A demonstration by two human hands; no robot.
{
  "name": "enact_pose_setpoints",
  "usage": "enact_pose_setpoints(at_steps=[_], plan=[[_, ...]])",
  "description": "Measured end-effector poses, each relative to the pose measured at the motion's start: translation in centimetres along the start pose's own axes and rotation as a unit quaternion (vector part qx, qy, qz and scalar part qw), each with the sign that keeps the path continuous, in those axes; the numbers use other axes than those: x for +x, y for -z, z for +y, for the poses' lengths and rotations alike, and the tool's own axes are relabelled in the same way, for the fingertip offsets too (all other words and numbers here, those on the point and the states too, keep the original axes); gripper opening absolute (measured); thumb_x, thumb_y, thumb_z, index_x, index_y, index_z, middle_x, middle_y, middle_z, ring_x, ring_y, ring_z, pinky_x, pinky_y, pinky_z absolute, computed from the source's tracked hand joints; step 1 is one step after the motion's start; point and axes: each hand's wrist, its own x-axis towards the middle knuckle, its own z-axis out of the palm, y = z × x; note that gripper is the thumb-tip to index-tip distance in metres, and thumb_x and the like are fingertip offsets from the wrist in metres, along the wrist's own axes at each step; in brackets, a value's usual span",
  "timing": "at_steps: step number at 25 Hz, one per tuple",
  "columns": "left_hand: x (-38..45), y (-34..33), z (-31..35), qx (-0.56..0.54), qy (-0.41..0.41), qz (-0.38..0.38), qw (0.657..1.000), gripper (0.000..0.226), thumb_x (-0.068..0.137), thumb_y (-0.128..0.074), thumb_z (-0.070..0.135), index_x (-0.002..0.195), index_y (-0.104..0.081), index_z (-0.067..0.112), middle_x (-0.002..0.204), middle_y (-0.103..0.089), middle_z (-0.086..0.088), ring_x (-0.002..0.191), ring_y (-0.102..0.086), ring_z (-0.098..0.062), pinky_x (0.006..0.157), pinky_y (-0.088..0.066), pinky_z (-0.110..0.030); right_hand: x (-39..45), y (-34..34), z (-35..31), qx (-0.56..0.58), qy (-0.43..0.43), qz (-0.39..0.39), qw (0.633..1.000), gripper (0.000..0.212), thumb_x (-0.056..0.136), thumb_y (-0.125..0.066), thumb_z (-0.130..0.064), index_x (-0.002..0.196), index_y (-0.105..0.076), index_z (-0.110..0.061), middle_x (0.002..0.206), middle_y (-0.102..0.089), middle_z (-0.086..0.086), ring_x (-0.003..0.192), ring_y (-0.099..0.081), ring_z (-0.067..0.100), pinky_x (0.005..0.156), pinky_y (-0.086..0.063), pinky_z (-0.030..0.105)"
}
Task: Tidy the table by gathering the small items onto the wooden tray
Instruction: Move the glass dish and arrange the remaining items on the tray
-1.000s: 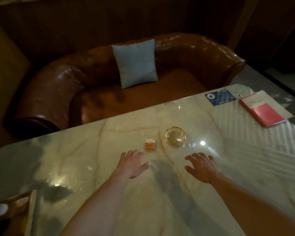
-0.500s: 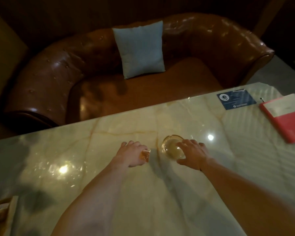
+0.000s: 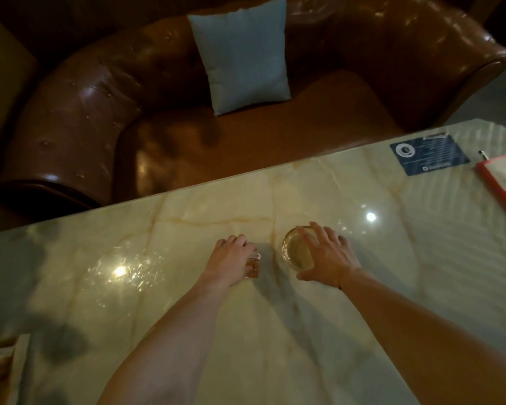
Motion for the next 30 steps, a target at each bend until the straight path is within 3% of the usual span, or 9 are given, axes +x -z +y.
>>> enact_pose_setpoints(at_steps=[4, 9, 18, 24, 28, 30], plan=[[-0.4, -0.1, 0.2, -0.026, 0.025, 0.015, 0.999, 0.045, 0.081, -0.067, 0.037, 0.123, -0.056, 0.024, 0.12, -0.05, 0.0, 0.116, -0.045, -0.022, 0.097, -0.036, -0.038, 0.4, -0.1, -1.1, 0.016, -0.019, 0.004, 1.0, 0.116, 0.063, -0.075, -0.065, 0.149, -0.001, -0.042, 0.153, -0.017, 0.006, 0.134, -0.029, 0.033, 0.106, -0.037, 0.051], [-1.9, -0.6, 1.3, -0.062, 0.058, 0.053, 0.995, 0.027, 0.087, -0.06, 0.028, 0.114, -0.06, 0.025, 0.115, -0.049, 0.0, 0.112, -0.047, -0.023, 0.093, -0.037, -0.038, -0.5, 0.1, -2.5, 0.03, -0.045, 0.001, 0.999, 0.109, 0.062, -0.077, -0.058, 0.147, -0.012, -0.04, 0.141, -0.028, 0.009, 0.124, -0.035, 0.034, 0.097, -0.046, 0.049], [-7.9, -1.0, 2.3, -0.18, 0.13, 0.055, 0.974, 0.012, 0.089, -0.054, 0.021, 0.092, -0.064, 0.026, 0.107, -0.053, 0.002, 0.107, -0.053, -0.021, 0.085, -0.039, -0.036, -7.6, -1.3, -5.0, 0.013, -0.038, -0.038, 0.998, 0.111, 0.057, -0.08, -0.058, 0.146, -0.016, -0.042, 0.142, -0.028, 0.007, 0.125, -0.033, 0.032, 0.098, -0.046, 0.046], [-14.1, -2.5, 1.3, -0.214, 0.175, 0.057, 0.96, 0.015, 0.091, -0.055, 0.037, 0.094, -0.063, 0.025, 0.105, -0.067, 0.002, 0.103, -0.059, -0.023, 0.083, -0.043, -0.037, -12.2, -1.8, -8.6, 0.029, -0.025, -0.017, 0.999, 0.111, 0.054, -0.08, -0.057, 0.145, -0.018, -0.043, 0.141, -0.028, 0.005, 0.123, -0.035, 0.029, 0.098, -0.046, 0.046], [-19.1, -3.5, -1.0, -0.312, 0.192, 0.068, 0.928, 0.012, 0.089, -0.059, 0.035, 0.093, -0.065, 0.025, 0.099, -0.069, 0.002, 0.094, -0.063, -0.023, 0.08, -0.05, -0.035, -15.4, -2.1, -12.4, 0.02, 0.002, 0.018, 1.0, 0.111, 0.053, -0.077, -0.059, 0.146, -0.018, -0.043, 0.142, -0.027, 0.004, 0.121, -0.036, 0.029, 0.097, -0.044, 0.044], [-21.9, -3.9, -2.3, -0.365, 0.185, 0.077, 0.909, 0.011, 0.088, -0.063, 0.032, 0.09, -0.068, 0.022, 0.088, -0.068, 0.002, 0.083, -0.062, -0.019, 0.072, -0.048, -0.028, -16.9, -2.3, -14.5, 0.027, 0.019, 0.026, 0.999, 0.11, 0.053, -0.075, -0.06, 0.146, -0.017, -0.045, 0.144, -0.025, 0.003, 0.122, -0.036, 0.028, 0.099, -0.042, 0.043]])
